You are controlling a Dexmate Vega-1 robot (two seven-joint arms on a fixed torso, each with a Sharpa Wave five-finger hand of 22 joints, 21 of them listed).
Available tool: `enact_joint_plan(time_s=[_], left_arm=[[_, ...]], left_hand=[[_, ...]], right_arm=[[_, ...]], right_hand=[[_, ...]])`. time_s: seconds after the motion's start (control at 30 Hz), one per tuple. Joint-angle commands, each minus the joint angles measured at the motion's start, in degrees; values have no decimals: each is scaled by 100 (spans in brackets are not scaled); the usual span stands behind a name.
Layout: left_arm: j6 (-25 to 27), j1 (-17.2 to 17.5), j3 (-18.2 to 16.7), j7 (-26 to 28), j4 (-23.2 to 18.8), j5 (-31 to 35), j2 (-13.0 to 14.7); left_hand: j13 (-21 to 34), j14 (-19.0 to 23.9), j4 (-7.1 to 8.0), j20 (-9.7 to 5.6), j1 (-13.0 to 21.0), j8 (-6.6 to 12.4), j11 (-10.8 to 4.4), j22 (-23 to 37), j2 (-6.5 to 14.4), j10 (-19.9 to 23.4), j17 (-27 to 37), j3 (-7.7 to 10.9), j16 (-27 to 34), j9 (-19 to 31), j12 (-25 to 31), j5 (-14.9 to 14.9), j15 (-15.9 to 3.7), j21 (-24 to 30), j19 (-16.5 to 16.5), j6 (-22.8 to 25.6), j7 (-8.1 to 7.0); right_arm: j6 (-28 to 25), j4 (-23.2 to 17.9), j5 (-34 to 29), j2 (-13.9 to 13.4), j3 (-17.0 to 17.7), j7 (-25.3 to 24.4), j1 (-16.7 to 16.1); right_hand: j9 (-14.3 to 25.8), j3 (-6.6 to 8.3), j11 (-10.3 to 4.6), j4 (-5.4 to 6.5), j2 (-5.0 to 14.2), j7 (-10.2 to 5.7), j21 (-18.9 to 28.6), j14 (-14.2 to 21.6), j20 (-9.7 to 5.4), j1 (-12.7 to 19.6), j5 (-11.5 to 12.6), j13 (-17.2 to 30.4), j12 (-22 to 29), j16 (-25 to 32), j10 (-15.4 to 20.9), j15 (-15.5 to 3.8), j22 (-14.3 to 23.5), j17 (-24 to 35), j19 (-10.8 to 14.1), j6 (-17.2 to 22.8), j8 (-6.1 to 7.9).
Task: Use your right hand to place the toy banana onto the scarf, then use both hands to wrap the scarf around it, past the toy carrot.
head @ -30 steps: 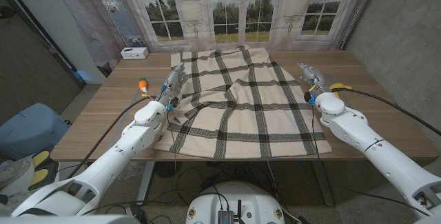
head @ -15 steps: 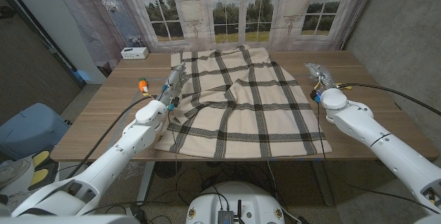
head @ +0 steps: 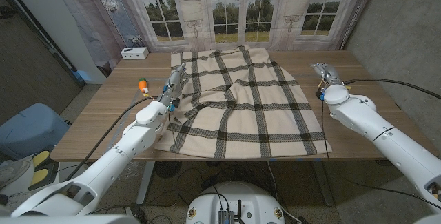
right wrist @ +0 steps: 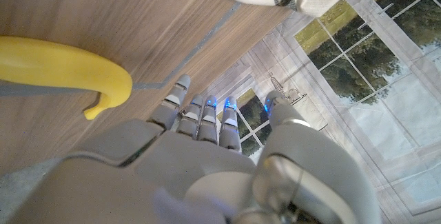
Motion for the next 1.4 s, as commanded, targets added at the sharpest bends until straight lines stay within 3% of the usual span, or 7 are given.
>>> enact_joint_plan(time_s=[0.03, 0.7, 1.03, 1.4], left_arm=[[23, 46, -2, 24, -85, 8, 23], [57, 0, 17, -58, -43, -15, 28], [42, -54, 26, -94, 43, -17, 1], [52, -73, 26, -57, 56, 2, -6]], left_hand=[[21, -626, -22, 59, -12, 19, 35, 12, -12, -484, 29, 19, 43, 31, 50, 14, 39, -14, -9, 33, -8], [23, -625, -29, 60, -23, 6, 38, 15, -13, -478, 30, 10, 29, 34, 44, 15, 34, -34, 3, 47, -10], [24, -626, -33, 60, -31, -3, 43, 17, -15, -476, 31, 4, 22, 35, 40, 16, 32, -47, 10, 47, -9], [25, -628, -38, 60, -39, -12, 34, 18, -17, -479, 31, -3, 16, 36, 34, 16, 26, -65, 9, 45, -11]], right_arm=[[-1105, -231, -88, 11, -44, -349, 142], [-2462, -167, -158, 334, -136, -889, 370], [-3359, 120, -358, 597, -425, -1047, 775], [-4041, 596, -439, 900, -562, -998, 1184]], right_hand=[[24, 66, 5, -6, -18, 17, 12, 47, 24, 95, -19, 27, 24, 35, 81, 0, 18, 25, 56, 65, 25], [26, 141, -52, -73, -40, -21, -2, 66, -1, 230, -24, 27, 8, 11, 155, -58, 19, 11, 84, 141, -2], [27, 228, -106, -178, -67, -71, -1, 150, -9, 404, -27, 25, -2, 2, 232, -120, 19, -15, 137, 251, -5], [30, 215, -153, -188, -113, -91, -37, -26, -44, 448, -52, 26, -85, -88, 107, -134, 20, -9, 91, 205, -64]])
